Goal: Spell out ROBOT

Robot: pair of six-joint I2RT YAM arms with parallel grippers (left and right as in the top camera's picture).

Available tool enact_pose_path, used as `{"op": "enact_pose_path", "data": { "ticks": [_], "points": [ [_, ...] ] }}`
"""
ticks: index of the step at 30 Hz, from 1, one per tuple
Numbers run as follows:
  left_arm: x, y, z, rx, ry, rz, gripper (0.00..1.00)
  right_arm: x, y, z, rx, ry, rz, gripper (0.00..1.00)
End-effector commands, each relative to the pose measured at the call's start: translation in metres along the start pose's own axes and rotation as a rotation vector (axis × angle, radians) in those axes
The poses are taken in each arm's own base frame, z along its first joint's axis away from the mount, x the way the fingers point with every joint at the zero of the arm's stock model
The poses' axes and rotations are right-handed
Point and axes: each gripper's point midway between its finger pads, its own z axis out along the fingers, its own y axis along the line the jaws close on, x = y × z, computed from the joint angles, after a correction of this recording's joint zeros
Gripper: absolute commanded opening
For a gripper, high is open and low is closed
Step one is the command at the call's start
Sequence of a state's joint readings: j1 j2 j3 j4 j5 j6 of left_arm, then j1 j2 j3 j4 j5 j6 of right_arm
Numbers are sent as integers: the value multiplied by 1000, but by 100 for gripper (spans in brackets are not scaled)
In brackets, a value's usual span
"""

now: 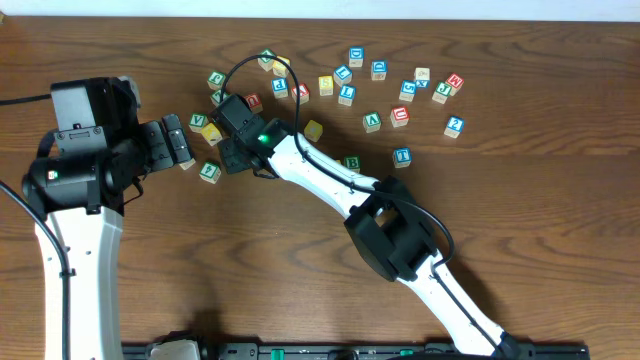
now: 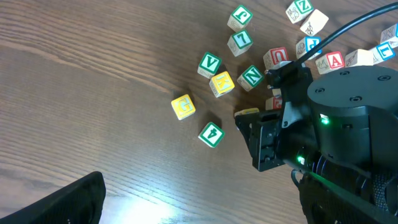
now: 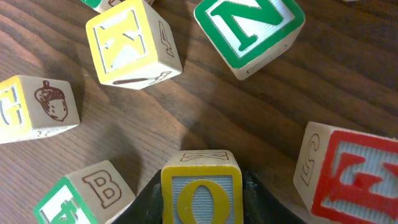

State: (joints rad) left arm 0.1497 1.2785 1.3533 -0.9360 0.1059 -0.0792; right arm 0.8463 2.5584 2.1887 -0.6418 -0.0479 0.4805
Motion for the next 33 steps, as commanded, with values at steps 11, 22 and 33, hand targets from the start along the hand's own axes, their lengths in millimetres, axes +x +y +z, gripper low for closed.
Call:
{"op": "enact_pose_path", "data": {
  "ticks": [11, 22, 33],
  "points": [
    [-8, 1, -5, -6, -22, -12, 98, -46, 3, -72, 19, -51, -55, 17],
    [-8, 1, -5, -6, -22, -12, 98, -49, -62, -167, 123, 36, 55, 15],
    [-8, 1, -5, -6, -22, -12, 97, -1, -175, -206, 389, 266, 207, 18]
  ]
}}
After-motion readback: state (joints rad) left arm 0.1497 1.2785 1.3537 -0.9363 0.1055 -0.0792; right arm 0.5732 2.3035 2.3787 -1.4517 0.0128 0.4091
